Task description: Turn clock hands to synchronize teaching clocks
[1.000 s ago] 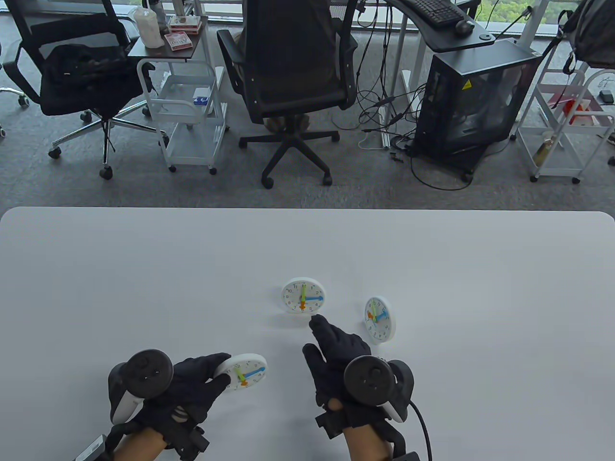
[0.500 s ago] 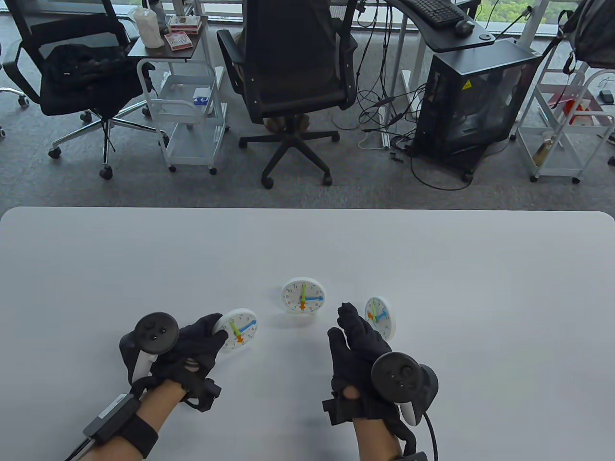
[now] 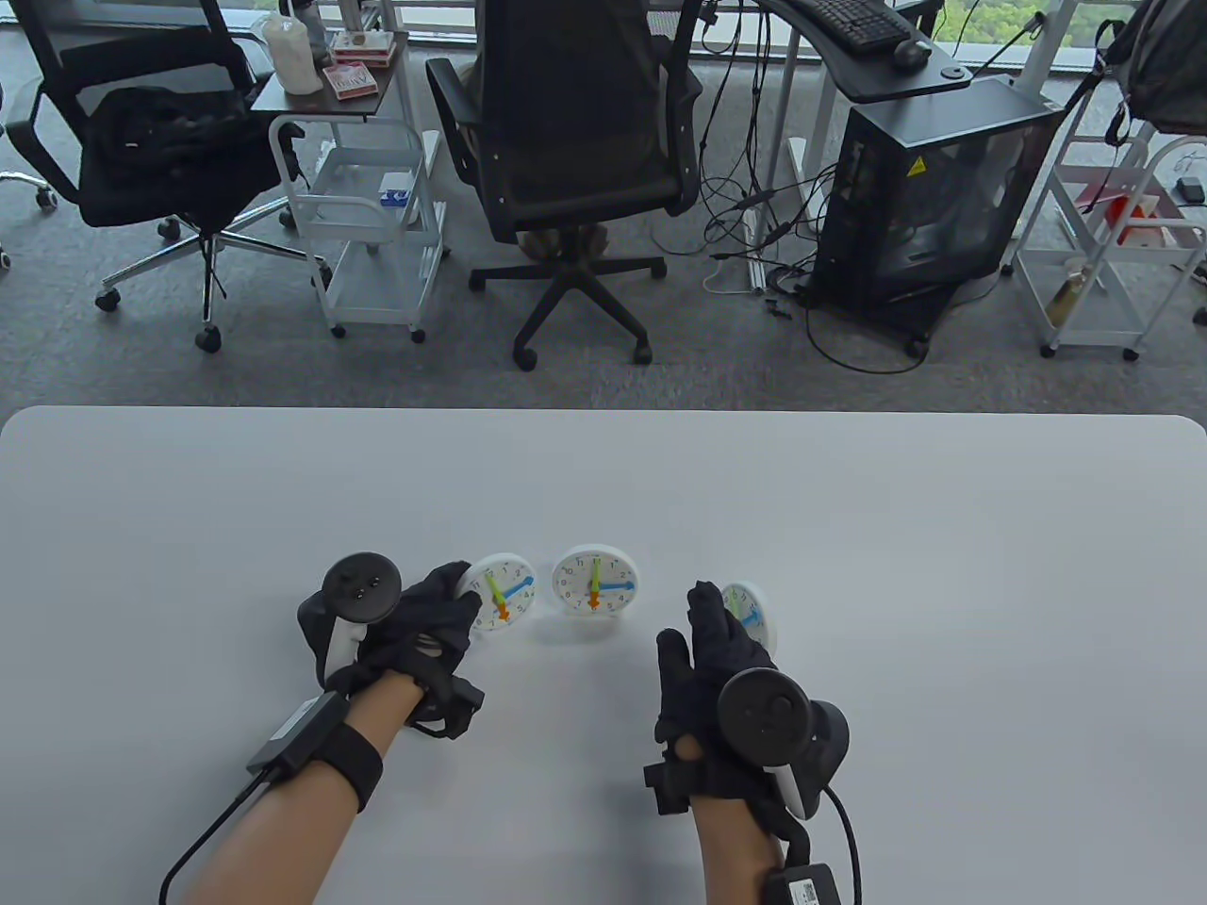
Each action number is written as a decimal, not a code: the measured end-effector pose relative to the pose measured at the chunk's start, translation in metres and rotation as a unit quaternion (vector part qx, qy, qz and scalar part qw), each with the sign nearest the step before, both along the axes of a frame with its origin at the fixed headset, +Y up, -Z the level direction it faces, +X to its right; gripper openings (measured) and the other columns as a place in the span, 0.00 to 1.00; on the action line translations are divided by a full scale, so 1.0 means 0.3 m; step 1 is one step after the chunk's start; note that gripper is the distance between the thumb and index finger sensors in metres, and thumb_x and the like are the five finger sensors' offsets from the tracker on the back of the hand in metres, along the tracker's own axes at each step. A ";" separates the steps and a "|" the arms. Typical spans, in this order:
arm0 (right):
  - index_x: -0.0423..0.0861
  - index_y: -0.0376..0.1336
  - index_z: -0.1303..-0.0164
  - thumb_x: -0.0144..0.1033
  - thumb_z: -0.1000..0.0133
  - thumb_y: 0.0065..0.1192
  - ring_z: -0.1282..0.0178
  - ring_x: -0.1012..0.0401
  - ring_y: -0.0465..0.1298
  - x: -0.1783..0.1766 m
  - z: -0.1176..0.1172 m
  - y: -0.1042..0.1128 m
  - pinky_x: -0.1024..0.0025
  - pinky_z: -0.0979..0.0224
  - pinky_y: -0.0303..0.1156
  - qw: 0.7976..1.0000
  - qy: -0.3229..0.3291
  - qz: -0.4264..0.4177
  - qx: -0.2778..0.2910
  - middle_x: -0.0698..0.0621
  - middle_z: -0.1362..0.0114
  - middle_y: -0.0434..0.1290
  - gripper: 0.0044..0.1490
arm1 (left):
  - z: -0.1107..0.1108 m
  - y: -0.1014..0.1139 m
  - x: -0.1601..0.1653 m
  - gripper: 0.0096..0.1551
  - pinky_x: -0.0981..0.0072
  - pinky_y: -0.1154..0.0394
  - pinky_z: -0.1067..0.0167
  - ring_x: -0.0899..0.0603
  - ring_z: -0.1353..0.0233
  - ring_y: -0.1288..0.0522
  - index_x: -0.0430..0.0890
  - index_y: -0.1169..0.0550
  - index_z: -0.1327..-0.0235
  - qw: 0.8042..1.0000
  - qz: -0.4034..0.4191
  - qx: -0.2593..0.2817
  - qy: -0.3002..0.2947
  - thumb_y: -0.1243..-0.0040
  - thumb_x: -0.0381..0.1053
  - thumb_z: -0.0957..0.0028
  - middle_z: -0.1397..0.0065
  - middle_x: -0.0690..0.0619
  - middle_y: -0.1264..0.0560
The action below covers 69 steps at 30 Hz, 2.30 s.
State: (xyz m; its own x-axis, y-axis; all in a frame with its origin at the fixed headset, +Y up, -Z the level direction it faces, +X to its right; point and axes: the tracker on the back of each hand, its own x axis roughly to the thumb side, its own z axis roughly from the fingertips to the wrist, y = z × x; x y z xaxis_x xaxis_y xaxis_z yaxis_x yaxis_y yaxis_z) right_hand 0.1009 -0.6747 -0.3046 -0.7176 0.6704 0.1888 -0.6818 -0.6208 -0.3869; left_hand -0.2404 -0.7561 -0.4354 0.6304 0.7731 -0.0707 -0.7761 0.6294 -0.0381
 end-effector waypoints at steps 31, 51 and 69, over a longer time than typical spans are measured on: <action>0.31 0.52 0.22 0.46 0.43 0.63 0.28 0.29 0.62 0.096 -0.010 -0.007 0.27 0.35 0.54 0.997 -0.071 -0.001 0.016 0.31 0.23 0.57 0.48 | 0.219 0.167 -0.082 0.44 0.24 0.45 0.36 0.22 0.23 0.40 0.51 0.36 0.21 0.996 0.015 0.052 -0.066 0.32 0.62 0.47 0.18 0.34 0.35; 0.31 0.52 0.22 0.48 0.44 0.66 0.27 0.28 0.60 0.231 -0.073 -0.228 0.26 0.34 0.52 0.979 -0.138 -0.006 -0.146 0.31 0.22 0.56 0.50 | 0.488 0.140 -0.036 0.44 0.24 0.44 0.37 0.21 0.25 0.36 0.45 0.33 0.23 0.982 0.001 0.030 -0.185 0.32 0.64 0.46 0.21 0.33 0.30; 0.37 0.66 0.34 0.38 0.45 0.66 0.31 0.32 0.69 0.219 -0.101 -0.311 0.29 0.36 0.59 0.971 -0.168 -0.063 -0.161 0.37 0.30 0.70 0.32 | 0.502 0.138 0.002 0.42 0.24 0.43 0.37 0.21 0.26 0.34 0.45 0.30 0.24 0.978 -0.010 0.037 -0.205 0.32 0.64 0.46 0.22 0.34 0.28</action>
